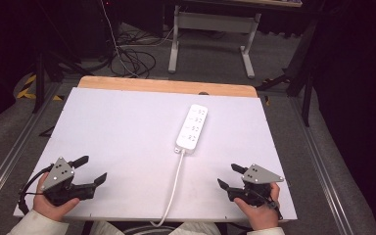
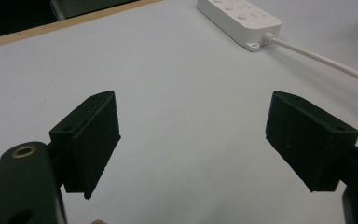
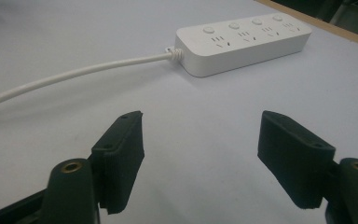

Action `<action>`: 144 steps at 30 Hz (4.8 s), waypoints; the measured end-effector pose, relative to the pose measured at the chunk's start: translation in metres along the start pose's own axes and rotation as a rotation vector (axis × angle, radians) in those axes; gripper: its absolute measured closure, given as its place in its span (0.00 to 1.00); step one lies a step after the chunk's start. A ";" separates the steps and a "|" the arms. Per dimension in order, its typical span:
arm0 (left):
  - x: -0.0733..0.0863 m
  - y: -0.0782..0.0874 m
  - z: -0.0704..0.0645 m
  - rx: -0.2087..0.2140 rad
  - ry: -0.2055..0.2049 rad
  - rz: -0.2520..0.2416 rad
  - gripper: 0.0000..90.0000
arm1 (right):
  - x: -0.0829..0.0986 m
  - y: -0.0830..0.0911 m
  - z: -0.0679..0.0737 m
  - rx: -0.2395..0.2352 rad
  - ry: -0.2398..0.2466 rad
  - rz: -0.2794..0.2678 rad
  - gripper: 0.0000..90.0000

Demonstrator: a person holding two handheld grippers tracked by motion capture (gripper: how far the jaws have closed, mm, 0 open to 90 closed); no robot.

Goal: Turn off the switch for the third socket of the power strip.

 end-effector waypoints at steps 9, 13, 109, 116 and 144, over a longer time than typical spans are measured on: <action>0.000 0.000 -0.001 0.003 0.004 0.002 0.20 | -0.013 -0.004 -0.003 -0.014 -0.003 0.005 0.35; 0.000 0.000 0.000 -0.002 -0.004 0.005 0.20 | -0.020 -0.005 -0.004 -0.018 0.000 0.011 0.35; 0.005 0.006 0.000 -0.021 0.010 0.009 0.20 | -0.141 -0.169 -0.076 -0.016 -0.047 0.099 1.00; 0.005 0.005 0.000 -0.016 0.014 0.009 0.20 | -0.140 -0.179 -0.079 0.001 -0.052 0.106 1.00; 0.005 0.004 0.001 -0.012 0.015 0.012 0.20 | -0.130 -0.208 -0.094 0.035 -0.108 0.120 1.00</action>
Point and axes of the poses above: each handheld gripper's, and its own axes: y roughly backward along the jaws, x roughly out of its underside, z roughly to its left, the point moved 2 cm from there along -y, roughly forward along the jaws, and after that the axes turned 7 degrees about z, right-handed, at the moved point
